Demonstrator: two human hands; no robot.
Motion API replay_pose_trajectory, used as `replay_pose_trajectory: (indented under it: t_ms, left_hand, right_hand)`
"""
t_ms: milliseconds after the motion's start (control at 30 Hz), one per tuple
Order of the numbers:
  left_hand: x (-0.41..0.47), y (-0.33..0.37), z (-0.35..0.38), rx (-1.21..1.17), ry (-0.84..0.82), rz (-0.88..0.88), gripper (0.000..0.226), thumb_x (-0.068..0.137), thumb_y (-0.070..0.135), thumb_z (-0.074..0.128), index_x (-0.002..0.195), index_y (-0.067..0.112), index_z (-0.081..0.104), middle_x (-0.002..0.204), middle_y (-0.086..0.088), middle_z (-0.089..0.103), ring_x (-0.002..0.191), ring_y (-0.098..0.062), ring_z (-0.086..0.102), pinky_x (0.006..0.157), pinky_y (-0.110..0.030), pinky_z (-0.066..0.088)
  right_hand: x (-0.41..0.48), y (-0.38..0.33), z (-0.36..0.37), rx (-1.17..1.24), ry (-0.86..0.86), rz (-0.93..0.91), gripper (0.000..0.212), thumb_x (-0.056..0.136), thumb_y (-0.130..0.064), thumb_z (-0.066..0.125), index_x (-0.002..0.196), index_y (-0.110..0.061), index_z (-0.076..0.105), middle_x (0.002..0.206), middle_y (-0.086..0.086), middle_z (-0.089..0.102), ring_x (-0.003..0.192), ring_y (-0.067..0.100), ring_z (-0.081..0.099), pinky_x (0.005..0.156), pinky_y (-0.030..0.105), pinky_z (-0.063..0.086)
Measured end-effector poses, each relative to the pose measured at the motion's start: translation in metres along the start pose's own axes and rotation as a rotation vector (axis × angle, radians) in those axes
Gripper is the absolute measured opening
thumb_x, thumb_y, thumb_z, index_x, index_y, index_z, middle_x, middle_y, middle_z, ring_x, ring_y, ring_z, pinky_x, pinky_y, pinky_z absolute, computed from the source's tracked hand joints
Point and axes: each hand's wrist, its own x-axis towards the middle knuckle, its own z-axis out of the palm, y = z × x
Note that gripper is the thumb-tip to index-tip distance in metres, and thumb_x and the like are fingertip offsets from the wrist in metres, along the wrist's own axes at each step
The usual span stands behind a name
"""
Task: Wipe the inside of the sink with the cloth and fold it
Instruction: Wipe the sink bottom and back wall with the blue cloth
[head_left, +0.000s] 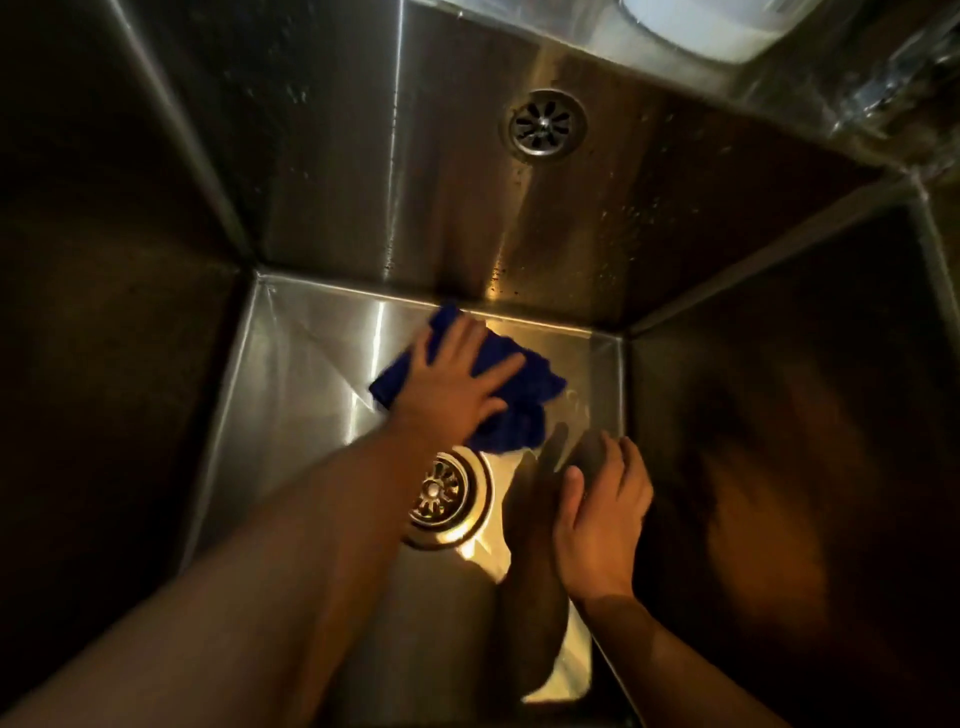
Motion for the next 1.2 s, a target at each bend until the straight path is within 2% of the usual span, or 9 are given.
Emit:
replay_pose_trajectory:
  t_ms: [267, 500, 633, 700, 767, 867, 1000, 1100, 1200]
  left_hand:
    - [-0.079, -0.087, -0.013, -0.03, 0.036, -0.5, 0.067, 0.093, 0.059, 0.03, 0.15, 0.04, 0.001, 0.16, -0.013, -0.003, 0.147, -0.031, -0.009, 0.112, -0.063, 0.003]
    - [-0.145, -0.056, 0.005, -0.115, -0.153, -0.641, 0.072, 0.089, 0.067, 0.013, 0.145, 0.04, -0.022, 0.154, -0.01, -0.033, 0.138, -0.027, -0.036, 0.113, -0.063, -0.005]
    - [-0.174, -0.024, 0.006, -0.188, -0.268, -0.678, 0.1, 0.056, 0.085, -0.025, 0.14, 0.031, -0.03, 0.151, -0.011, -0.037, 0.137, -0.029, -0.039, 0.11, -0.064, -0.004]
    - [-0.176, 0.001, 0.006, -0.228, -0.294, -0.709, 0.104, 0.048, 0.083, -0.029, 0.135, 0.026, -0.034, 0.15, -0.014, -0.038, 0.137, -0.031, -0.038, 0.111, -0.063, 0.0]
    - [-0.173, 0.034, 0.001, -0.244, -0.287, -0.64, 0.092, 0.069, 0.073, -0.006, 0.143, 0.021, -0.025, 0.152, -0.018, -0.033, 0.142, -0.033, -0.027, 0.11, -0.061, 0.008]
    - [-0.172, 0.068, -0.003, -0.349, -0.163, -0.291, 0.074, 0.085, 0.04, 0.033, 0.149, 0.005, 0.023, 0.156, -0.024, 0.014, 0.142, -0.038, 0.026, 0.107, -0.057, 0.03]
    - [-0.174, 0.029, -0.009, -0.405, 0.006, -0.268, 0.06, 0.082, 0.03, 0.034, 0.137, 0.01, 0.049, 0.144, -0.017, 0.043, 0.129, -0.039, 0.045, 0.103, -0.051, 0.041]
    - [-0.162, -0.018, -0.01, -0.247, 0.051, -0.426, 0.064, 0.087, 0.041, 0.028, 0.143, 0.012, 0.04, 0.151, -0.024, 0.031, 0.14, -0.043, 0.025, 0.108, -0.055, 0.029]
    - [-0.161, -0.055, 0.012, -0.123, -0.075, -0.489, 0.074, 0.083, 0.061, 0.007, 0.151, 0.033, -0.005, 0.16, -0.008, -0.018, 0.144, -0.025, -0.025, 0.117, -0.046, 0.001]
  right_hand:
    - [-0.001, 0.008, -0.005, 0.02, -0.103, 0.14, 0.056, 0.098, -0.034, 0.042, 0.149, -0.017, 0.026, 0.153, 0.016, 0.025, 0.14, 0.036, 0.026, 0.113, 0.048, 0.025]
    - [-0.007, 0.018, -0.025, 0.047, -0.204, 0.13, 0.06, 0.097, -0.044, 0.033, 0.151, -0.026, 0.015, 0.156, 0.01, 0.02, 0.145, 0.033, 0.02, 0.115, 0.052, 0.028]
    - [-0.02, 0.013, -0.037, -0.072, -0.217, -0.038, 0.053, 0.099, -0.034, 0.037, 0.147, -0.011, 0.033, 0.152, 0.02, 0.029, 0.139, 0.038, 0.031, 0.113, 0.05, 0.032]
    - [-0.027, 0.005, -0.04, -0.161, -0.256, -0.223, 0.057, 0.093, -0.035, 0.042, 0.143, -0.006, 0.041, 0.146, 0.023, 0.04, 0.133, 0.04, 0.04, 0.109, 0.049, 0.036]
    - [-0.036, -0.012, -0.036, -0.217, -0.355, -0.412, 0.065, 0.086, -0.038, 0.047, 0.143, -0.008, 0.043, 0.144, 0.021, 0.045, 0.131, 0.037, 0.046, 0.105, 0.047, 0.037]
    - [-0.053, -0.042, -0.019, -0.291, -0.501, -0.568, 0.063, 0.082, -0.04, 0.043, 0.138, -0.015, 0.051, 0.143, 0.014, 0.049, 0.131, 0.031, 0.048, 0.103, 0.047, 0.041]
    - [-0.067, -0.047, 0.001, -0.336, -0.58, -0.513, 0.075, 0.084, -0.062, 0.04, 0.148, -0.022, 0.036, 0.155, 0.007, 0.033, 0.143, 0.03, 0.03, 0.108, 0.057, 0.028]
    - [-0.075, -0.042, 0.012, -0.5, -0.596, -0.583, 0.094, 0.068, -0.076, 0.051, 0.143, -0.019, 0.044, 0.148, 0.011, 0.044, 0.135, 0.033, 0.041, 0.099, 0.059, 0.039]
    - [-0.077, -0.041, 0.023, -0.541, -0.521, -0.641, 0.09, 0.066, -0.058, 0.068, 0.142, -0.016, 0.043, 0.134, 0.013, 0.057, 0.12, 0.036, 0.057, 0.091, 0.057, 0.049]
